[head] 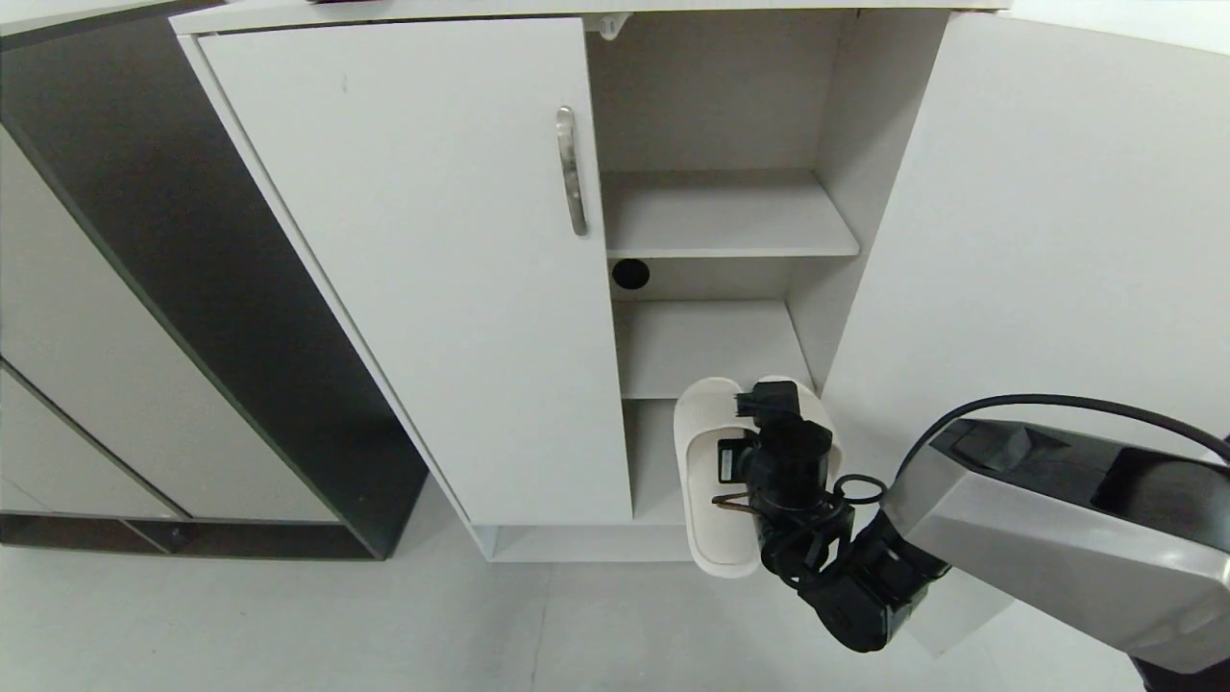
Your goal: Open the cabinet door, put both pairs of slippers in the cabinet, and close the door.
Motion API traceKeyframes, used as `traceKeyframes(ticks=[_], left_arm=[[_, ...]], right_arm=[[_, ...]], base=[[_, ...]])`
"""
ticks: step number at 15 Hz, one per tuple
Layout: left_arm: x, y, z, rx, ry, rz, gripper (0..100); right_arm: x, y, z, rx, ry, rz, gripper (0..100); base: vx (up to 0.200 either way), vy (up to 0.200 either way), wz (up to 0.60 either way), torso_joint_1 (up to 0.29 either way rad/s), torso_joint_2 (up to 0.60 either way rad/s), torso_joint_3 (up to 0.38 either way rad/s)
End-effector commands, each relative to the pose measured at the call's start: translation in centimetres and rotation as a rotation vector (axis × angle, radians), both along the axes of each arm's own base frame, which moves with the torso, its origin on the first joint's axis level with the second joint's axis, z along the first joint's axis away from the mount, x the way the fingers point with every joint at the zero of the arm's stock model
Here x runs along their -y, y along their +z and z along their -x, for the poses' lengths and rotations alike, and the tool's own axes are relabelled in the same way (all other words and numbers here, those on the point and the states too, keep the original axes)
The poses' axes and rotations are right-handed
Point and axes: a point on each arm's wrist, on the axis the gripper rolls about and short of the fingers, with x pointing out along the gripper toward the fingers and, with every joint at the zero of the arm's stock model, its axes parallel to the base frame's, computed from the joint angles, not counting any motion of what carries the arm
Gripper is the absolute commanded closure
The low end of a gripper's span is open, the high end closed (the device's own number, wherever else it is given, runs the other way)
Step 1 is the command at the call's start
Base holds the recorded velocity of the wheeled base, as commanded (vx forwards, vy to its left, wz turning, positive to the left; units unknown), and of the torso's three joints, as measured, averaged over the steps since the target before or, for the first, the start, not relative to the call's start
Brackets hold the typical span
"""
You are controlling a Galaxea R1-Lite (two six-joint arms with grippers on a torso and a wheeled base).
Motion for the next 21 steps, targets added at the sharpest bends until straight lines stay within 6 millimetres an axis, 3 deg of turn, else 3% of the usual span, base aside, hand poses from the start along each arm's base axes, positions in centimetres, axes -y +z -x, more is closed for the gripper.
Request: traceKeyframes(ticks=[1, 11, 18, 21], left_arm=[[0.0, 0.0, 0.0, -0.001, 0.000, 0.000, 100], [0.0, 0.0, 0.0, -0.001, 0.000, 0.000, 100], [0.0, 0.0, 0.0, -0.001, -0.002, -0.002, 100], [0.0, 0.0, 0.0, -0.001, -0.002, -0.002, 100]], right_arm=[[-0.1, 0.2, -0.1, 0.007, -0.006, -0.005, 100], [-0.5, -0.4, 0.0, 0.004, -0.006, 0.012, 100], [-0.8, -0.2, -0.4, 0.016, 0.000, 0.008, 100], [-0.7, 0.3, -1.7, 0.004, -0.020, 0.018, 100]], base=[[0.200, 0.000, 0.00, 0.007, 0.01, -0.002], [0.200, 0.000, 0.00, 0.003, 0.00, 0.003], [0.000, 0.000, 0.00, 0.000, 0.00, 0.000], [0.000, 0.000, 0.00, 0.000, 0.00, 0.000]])
